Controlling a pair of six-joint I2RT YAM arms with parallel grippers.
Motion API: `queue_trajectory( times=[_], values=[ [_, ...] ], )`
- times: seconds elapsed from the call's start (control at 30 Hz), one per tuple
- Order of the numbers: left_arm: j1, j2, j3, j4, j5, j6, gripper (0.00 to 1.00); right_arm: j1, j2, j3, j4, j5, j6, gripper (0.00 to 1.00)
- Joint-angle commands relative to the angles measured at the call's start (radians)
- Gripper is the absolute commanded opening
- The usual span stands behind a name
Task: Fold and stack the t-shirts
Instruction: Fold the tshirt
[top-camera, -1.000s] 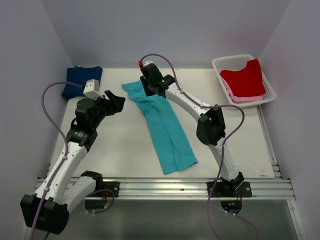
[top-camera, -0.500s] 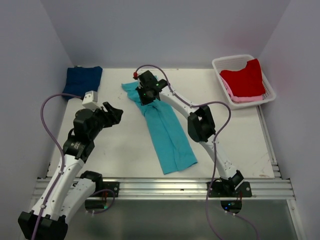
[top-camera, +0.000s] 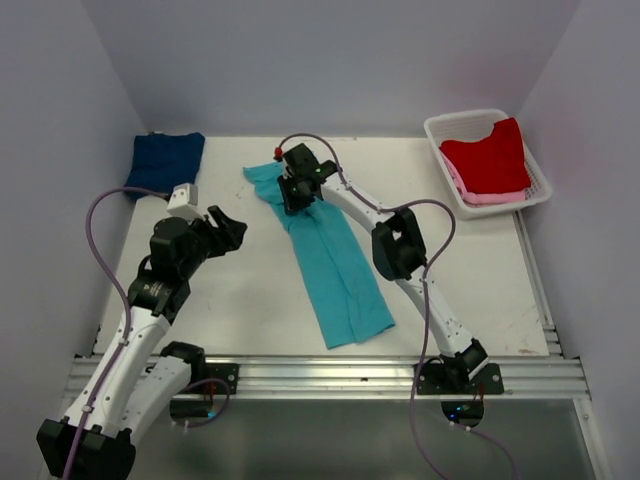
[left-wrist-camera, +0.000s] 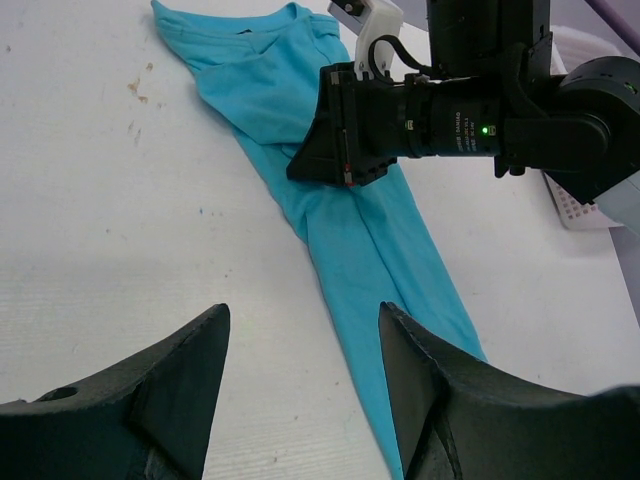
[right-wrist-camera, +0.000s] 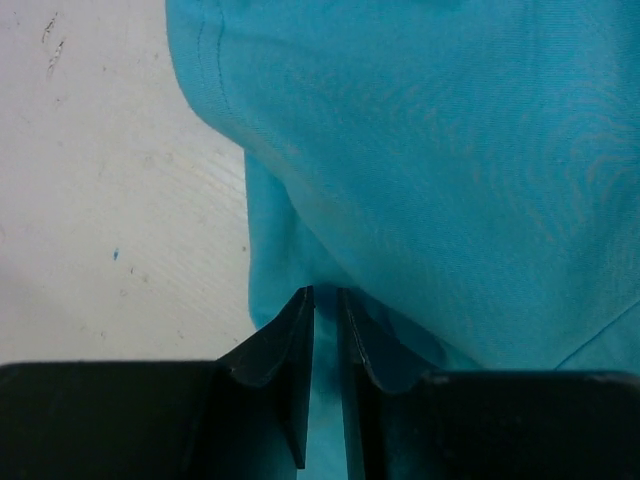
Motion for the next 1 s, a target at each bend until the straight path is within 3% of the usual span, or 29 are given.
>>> queue_trajectory(
  times=[0.0,0.17,0.23,0.33,0.4,0.57,0.7,0.83,0.97],
  values=[
    [-0.007,-0.01,0.005,-0.005,0.002,0.007,0.65,-0.004,-0.026,0.031,0.019,-0.012,-0.003,0.2],
    [-0.007,0.02,-0.02,0.004,0.02,0.011,0.64,-0.01,-0.097,-0.047,0.058,0.042,-0.018,0.12],
    [-0.007,0.039,-0.052,0.033,0.045,0.005,0.54,-0.016,-0.126,-0.071,0.052,0.03,-0.026,0.06],
    [-0.007,0.048,-0.107,0.102,0.095,-0.016,0.19,-0.016,-0.305,-0.273,0.15,0.021,-0.052,0.0],
    [-0.009,0.049,-0.135,0.168,0.119,-0.025,0.0,-0.017,-0.493,-0.516,0.297,0.05,-0.041,0.0],
    [-0.01,0.187,-0.132,0.273,0.085,-0.039,0.0,-0.013,-0.73,-0.83,0.353,0.183,-0.003,0.0],
    [-0.012,0.379,-0.078,0.467,0.071,-0.074,0.0,0.012,-0.861,-1.044,0.345,0.283,0.028,0.0],
    [-0.012,0.679,0.12,0.532,0.051,-0.087,0.0,0.049,-1.003,-1.286,0.347,0.336,0.089,0.0],
    [-0.019,0.913,0.379,0.448,0.042,-0.059,0.0,0.116,-1.101,-1.418,0.309,0.399,0.161,0.0]
  ],
)
